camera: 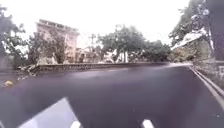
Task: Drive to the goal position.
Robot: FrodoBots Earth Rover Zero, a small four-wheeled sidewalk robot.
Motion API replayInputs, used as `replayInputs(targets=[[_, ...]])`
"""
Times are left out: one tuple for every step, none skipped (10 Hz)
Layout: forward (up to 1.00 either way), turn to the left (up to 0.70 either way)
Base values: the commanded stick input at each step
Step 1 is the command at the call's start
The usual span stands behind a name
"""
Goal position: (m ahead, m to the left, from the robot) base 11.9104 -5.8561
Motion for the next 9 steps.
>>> replayInputs(targets=[[0.70, -0.35], [0.70, -0.35], [0.70, -0.35], [0.70, -0.35], [0.70, -0.35], [0.70, -0.35], [0.70, -0.35], [0.70, -0.35], [0.70, -0.35]])
